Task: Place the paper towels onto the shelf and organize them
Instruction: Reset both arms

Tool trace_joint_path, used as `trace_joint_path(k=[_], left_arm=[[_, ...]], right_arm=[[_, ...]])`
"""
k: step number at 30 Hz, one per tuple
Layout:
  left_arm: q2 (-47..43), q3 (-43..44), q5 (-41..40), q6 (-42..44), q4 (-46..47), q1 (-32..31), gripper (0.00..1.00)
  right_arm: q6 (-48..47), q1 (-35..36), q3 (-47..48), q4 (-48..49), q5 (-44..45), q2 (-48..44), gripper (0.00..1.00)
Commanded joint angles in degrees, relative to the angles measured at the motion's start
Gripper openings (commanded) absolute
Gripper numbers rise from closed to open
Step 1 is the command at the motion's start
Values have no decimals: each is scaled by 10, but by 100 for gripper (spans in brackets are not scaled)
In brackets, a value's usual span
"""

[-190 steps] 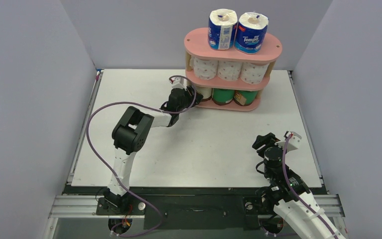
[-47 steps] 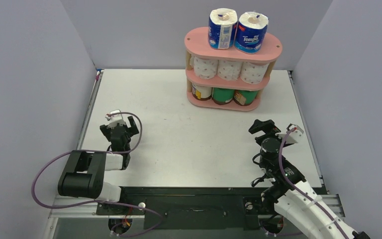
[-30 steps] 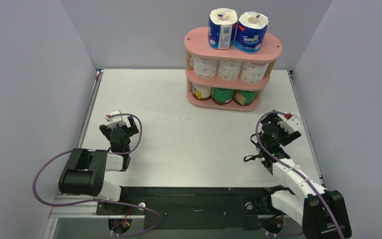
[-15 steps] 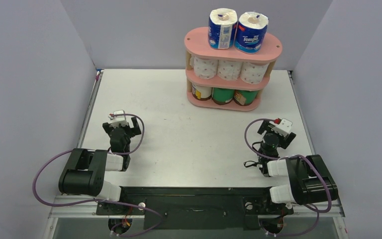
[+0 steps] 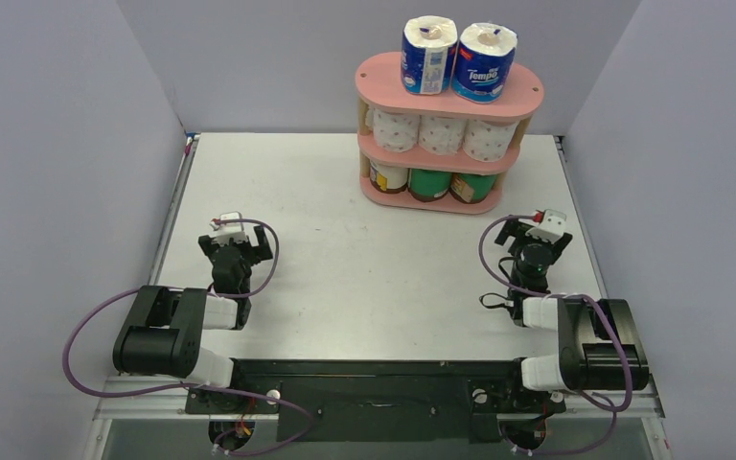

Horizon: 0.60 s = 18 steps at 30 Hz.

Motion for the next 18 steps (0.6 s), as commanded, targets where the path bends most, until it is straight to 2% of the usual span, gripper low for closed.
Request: trace_joint_path(k=[1,18], left_arm=[[-1,16,7,3,26,4,97],[0,16,8,3,26,4,97]], right_arm=[[20,-27,15,-4,-58,-4,88],[6,-12,23,-17,-43,-2,88]])
